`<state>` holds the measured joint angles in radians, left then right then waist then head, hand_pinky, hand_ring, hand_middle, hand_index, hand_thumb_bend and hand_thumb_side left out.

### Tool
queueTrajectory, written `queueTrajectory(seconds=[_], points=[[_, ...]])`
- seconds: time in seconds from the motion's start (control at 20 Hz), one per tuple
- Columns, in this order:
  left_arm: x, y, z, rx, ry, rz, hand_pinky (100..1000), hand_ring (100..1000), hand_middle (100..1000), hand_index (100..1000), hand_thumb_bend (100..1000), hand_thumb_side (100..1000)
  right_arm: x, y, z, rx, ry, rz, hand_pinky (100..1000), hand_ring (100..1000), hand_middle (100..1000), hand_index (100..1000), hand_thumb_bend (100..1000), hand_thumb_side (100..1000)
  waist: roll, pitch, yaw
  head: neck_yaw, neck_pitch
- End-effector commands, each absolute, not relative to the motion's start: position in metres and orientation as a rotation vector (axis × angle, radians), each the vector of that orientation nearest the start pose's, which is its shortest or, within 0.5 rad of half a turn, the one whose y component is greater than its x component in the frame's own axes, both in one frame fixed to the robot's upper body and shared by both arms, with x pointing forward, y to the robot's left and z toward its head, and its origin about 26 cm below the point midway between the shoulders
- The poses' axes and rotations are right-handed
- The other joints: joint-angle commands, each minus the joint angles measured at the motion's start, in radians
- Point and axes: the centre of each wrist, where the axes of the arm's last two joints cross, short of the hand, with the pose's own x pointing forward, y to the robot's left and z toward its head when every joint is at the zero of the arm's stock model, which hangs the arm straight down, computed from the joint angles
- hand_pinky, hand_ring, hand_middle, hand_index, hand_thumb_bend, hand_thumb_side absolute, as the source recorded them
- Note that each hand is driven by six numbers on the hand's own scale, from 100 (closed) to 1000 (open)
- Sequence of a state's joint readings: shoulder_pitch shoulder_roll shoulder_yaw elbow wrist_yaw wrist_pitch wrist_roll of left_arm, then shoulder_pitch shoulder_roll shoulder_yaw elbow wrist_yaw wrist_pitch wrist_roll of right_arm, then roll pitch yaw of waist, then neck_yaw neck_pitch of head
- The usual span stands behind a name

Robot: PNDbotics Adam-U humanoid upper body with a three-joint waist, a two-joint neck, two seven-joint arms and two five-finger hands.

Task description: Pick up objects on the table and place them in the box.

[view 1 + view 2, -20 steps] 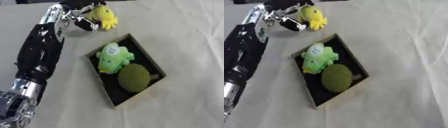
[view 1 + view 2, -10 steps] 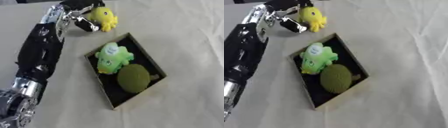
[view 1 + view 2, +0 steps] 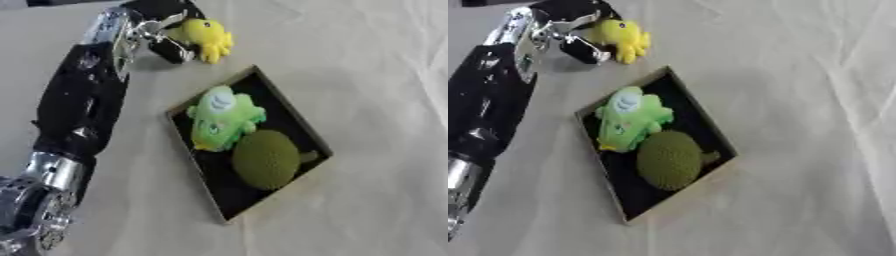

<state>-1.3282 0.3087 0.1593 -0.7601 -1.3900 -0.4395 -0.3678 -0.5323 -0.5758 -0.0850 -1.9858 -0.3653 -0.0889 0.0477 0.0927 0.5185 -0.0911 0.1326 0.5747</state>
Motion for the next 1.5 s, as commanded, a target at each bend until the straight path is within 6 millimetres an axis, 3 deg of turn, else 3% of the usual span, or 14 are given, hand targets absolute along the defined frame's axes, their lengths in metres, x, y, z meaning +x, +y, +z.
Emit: queueTrajectory(seconds=[0.05, 0.25, 0.55, 1.25, 1.5], points=[[0.504, 0.235, 0.344, 1.239, -1.624, -1.599, 736, 680, 631, 763, 146, 268, 0.301, -0.292, 0.307, 0.052, -2.574, 0.482, 912, 849, 554, 757, 100, 527, -0.005, -0.029, -0.001, 0.004, -0.006], [0.503, 0.233, 0.345, 1.296, -1.726, -1.507, 708, 599, 537, 716, 236, 231, 0.301, -0.292, 0.306, 0.056, -2.570, 0.476, 912, 849, 553, 757, 100, 528, -0.009, -0.035, 0.002, 0.003, -0.001], [0.503, 0.230, 0.344, 1.386, -1.845, -1.411, 670, 556, 495, 679, 368, 188, 0.301, -0.291, 0.305, 0.072, -2.562, 0.471, 913, 848, 552, 757, 100, 529, -0.016, -0.044, 0.007, 0.001, 0.013], [0.488, 0.208, 0.357, 1.301, -2.055, -1.492, 667, 548, 488, 677, 271, 141, 0.300, -0.293, 0.304, 0.067, -2.564, 0.470, 914, 849, 555, 760, 100, 525, -0.041, -0.077, 0.044, -0.021, 0.057], [0.481, 0.196, 0.357, 1.189, -2.109, -1.571, 673, 547, 488, 679, 143, 146, 0.300, -0.294, 0.302, 0.060, -2.559, 0.464, 914, 849, 555, 760, 100, 524, -0.048, -0.093, 0.059, -0.032, 0.069]])
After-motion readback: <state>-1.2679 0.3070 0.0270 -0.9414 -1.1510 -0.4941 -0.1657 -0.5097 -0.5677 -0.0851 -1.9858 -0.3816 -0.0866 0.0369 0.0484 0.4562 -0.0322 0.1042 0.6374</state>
